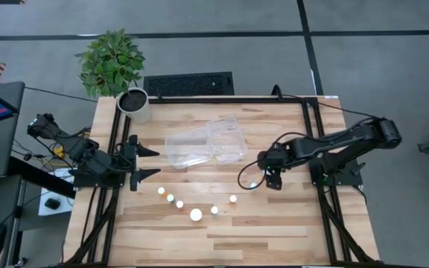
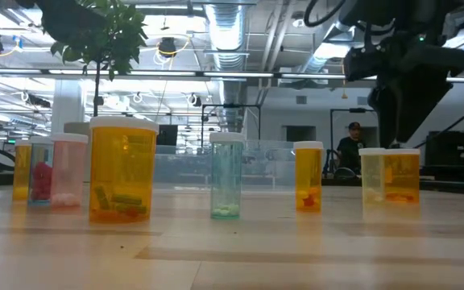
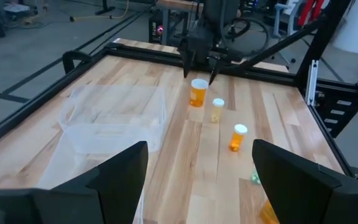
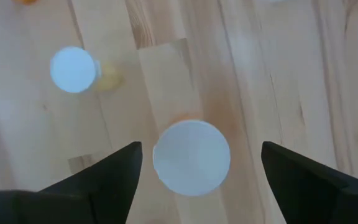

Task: Pick and place medicine bottles into bin by pill shape (circle, oval)
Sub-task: Put the orange capsule bottle into the right transparent bin

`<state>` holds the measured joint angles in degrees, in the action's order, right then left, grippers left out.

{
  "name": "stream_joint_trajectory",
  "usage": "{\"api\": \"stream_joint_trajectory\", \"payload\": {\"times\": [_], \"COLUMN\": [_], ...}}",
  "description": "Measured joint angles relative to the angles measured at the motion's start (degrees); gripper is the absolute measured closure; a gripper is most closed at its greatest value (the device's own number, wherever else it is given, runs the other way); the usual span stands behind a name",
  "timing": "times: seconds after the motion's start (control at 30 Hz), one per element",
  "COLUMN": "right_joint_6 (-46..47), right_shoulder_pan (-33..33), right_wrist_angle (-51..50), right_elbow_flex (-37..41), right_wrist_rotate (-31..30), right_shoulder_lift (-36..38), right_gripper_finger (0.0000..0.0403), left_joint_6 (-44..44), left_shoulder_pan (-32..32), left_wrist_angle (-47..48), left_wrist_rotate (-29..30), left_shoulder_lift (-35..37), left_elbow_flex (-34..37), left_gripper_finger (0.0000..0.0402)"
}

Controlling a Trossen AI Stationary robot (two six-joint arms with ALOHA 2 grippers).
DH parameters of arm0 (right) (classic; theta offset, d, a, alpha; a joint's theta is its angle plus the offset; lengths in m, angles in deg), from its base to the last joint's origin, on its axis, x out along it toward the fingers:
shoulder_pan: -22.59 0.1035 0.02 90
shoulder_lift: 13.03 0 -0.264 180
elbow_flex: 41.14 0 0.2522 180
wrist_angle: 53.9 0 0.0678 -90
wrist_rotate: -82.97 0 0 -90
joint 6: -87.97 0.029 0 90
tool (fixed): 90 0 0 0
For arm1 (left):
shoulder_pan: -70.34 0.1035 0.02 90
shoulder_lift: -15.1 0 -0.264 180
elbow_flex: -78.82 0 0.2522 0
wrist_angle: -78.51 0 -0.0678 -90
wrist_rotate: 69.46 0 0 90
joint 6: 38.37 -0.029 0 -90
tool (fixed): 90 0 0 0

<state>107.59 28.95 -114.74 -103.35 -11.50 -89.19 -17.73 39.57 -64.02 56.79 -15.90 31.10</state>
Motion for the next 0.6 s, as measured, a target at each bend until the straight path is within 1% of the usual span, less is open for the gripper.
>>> {"api": "stream_joint_trajectory", "payload": {"times": [0.33, 0.6], "right_joint_6": [-0.04, -0.13], "right_shoulder_pan": [0.01, 0.01], "right_wrist_angle": [-0.19, -0.58], "right_elbow_flex": [0.0, 0.02], "right_wrist_rotate": [-0.05, -0.2], "right_shoulder_lift": [-3.82, -3.73], "right_gripper_finger": [0.0072, 0.0104], "left_joint_6": [0.0, -0.01], "left_shoulder_pan": [0.0, 0.0], "left_wrist_angle": [1.31, 1.33], "left_wrist_rotate": [-0.04, -0.07], "left_shoulder_lift": [-0.02, -0.02], "left_elbow_flex": [0.0, 0.0], "left_gripper_finger": [0.0119, 0.0119]}}
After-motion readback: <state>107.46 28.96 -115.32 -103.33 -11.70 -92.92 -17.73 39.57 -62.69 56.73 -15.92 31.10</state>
